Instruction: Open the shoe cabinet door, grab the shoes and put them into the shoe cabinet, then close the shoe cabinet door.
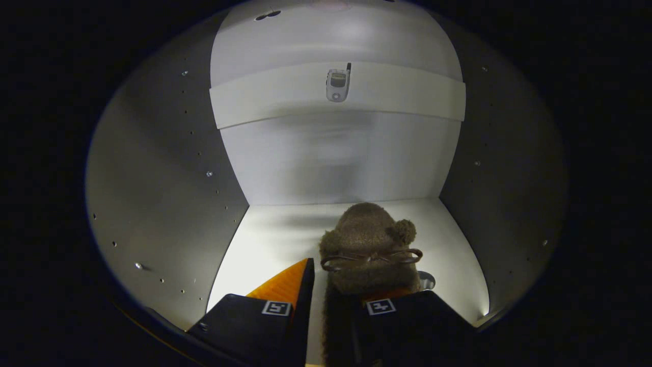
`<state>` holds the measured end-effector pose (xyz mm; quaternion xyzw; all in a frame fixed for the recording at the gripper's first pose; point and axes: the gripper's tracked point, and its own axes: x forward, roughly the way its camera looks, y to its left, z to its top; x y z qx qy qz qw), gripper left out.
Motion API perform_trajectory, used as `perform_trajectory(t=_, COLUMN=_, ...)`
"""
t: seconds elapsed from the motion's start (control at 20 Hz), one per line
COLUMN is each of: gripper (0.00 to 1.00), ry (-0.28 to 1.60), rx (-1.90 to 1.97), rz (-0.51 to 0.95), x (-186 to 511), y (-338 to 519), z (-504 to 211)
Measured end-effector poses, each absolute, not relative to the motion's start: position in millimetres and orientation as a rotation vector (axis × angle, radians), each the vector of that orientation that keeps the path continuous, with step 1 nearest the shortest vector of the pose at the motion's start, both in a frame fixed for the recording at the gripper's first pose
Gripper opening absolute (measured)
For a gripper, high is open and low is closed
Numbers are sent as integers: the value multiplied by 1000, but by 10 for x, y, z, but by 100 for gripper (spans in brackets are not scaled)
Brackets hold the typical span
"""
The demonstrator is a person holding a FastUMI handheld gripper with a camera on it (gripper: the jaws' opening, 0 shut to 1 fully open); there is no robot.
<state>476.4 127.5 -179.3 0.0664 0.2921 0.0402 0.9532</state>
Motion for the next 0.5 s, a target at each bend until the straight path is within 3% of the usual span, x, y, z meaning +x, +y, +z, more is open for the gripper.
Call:
perform_trajectory(t=0.1, gripper=48, ry=573, rx=140, rz=94, x=4655, y=1294, z=-1703)
perform_trajectory(t=0.4, gripper=99, ry=488, rx=117, rz=114, x=4197, y=1249, z=-1403)
perform_trajectory(t=0.5, gripper=100, ry=449, rx=114, rz=115, x=4008, y=1212, z=-1251)
